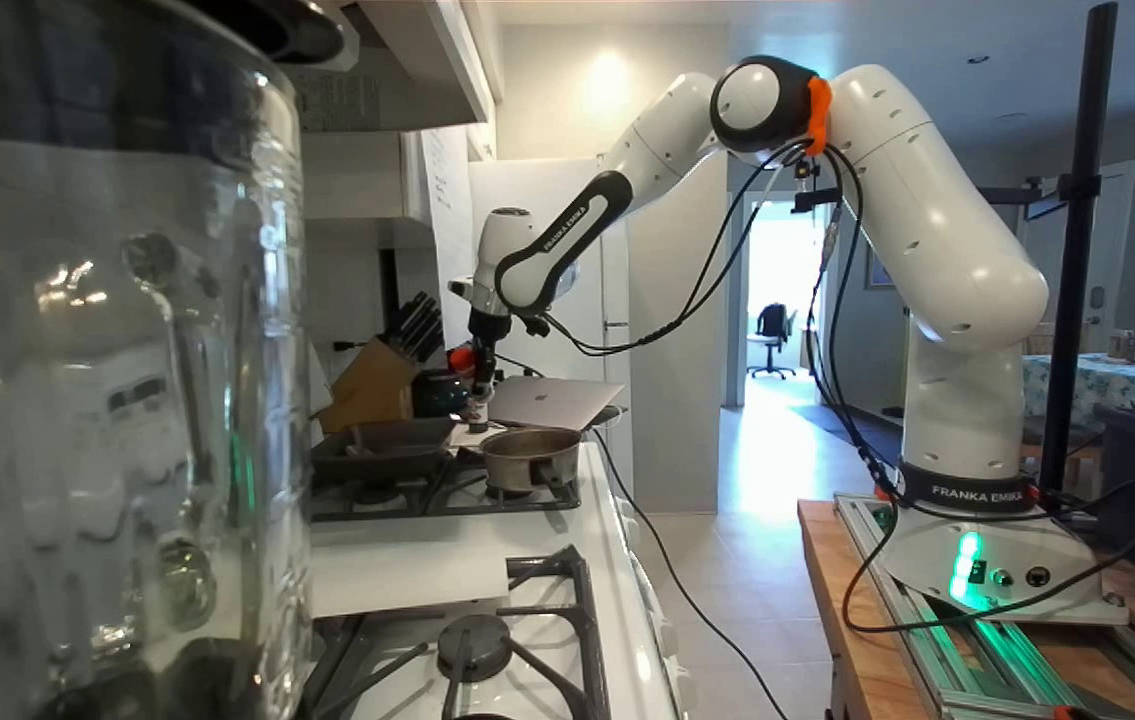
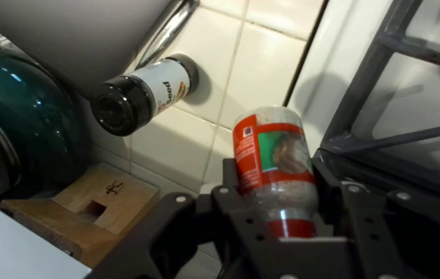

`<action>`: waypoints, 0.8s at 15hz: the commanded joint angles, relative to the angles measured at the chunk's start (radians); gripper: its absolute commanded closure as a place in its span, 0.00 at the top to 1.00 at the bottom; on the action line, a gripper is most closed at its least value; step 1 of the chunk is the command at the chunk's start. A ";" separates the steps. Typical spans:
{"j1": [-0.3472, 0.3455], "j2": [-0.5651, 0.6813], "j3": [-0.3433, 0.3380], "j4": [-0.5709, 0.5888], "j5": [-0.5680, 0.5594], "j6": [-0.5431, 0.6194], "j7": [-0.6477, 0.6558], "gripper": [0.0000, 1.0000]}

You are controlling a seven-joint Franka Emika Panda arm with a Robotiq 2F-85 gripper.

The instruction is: Sprinkle some of the contents of the orange bottle into the grey tray

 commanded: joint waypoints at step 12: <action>-0.237 0.091 0.127 0.104 0.632 -0.091 -0.280 0.23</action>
